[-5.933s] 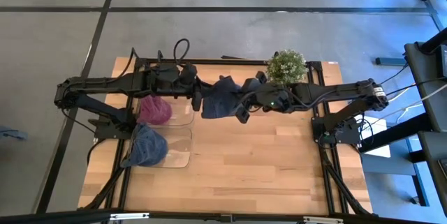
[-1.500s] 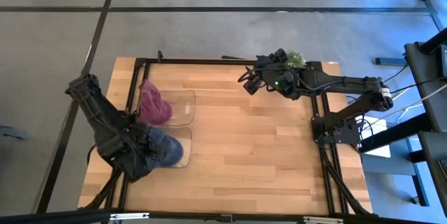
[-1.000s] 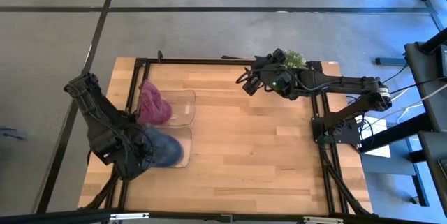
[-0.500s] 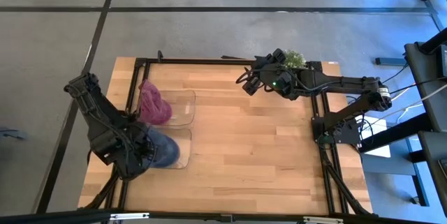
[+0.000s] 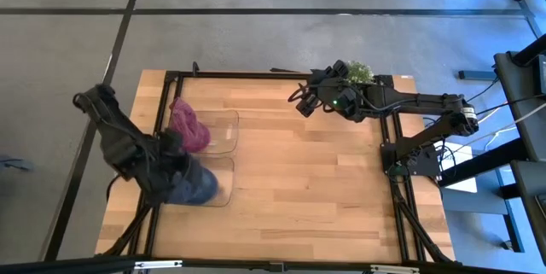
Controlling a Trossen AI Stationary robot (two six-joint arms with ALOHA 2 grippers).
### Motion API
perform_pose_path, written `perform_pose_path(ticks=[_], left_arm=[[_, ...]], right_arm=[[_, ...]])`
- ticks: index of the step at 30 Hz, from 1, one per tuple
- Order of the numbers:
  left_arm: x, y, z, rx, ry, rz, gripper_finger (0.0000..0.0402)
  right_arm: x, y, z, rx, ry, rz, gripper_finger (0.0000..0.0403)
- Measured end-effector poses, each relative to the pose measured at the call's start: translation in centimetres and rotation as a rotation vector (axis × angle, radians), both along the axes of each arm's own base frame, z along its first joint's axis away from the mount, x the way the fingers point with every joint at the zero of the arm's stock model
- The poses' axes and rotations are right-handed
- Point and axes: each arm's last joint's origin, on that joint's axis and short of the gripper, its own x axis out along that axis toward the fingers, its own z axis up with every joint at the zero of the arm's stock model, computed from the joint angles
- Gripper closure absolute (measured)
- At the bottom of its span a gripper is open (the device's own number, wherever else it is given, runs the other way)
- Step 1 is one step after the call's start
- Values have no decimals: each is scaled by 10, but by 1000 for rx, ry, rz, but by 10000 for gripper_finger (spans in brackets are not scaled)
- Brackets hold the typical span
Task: Pick & Place hat
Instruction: Return to Home Position
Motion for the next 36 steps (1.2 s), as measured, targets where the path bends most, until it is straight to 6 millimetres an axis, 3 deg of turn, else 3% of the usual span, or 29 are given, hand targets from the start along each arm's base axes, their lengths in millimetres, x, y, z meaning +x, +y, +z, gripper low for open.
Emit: perform_pose_path(ticks=[3, 6, 11, 14, 16, 21, 26, 31, 36], left_arm=[[-1, 17, 8, 113, -56, -44, 246], [3, 30, 16, 342, -159, -62, 248], [10, 44, 32, 632, -257, -84, 246], [7, 52, 39, 708, -241, -128, 245], [4, 58, 44, 726, -246, -121, 245], [7, 63, 56, 763, -286, -144, 245], [24, 54, 74, 792, -358, -369, 245], [39, 50, 94, 845, -552, -730, 245], [37, 74, 97, 868, -559, -791, 245]], right_arm=[[2, 5, -1, 86, -24, 94, 144], [8, 15, -5, 199, -66, 247, 144], [22, 33, -45, 344, -190, 421, 144], [17, 44, -62, 368, -235, 466, 144], [5, 50, -60, 329, -277, 457, 144], [-34, 59, -30, 139, -367, 400, 144], [-78, 63, -9, 90, -441, 446, 144], [-115, 63, -8, 76, -493, 485, 144], [-138, 63, -20, 155, -561, 492, 144]])
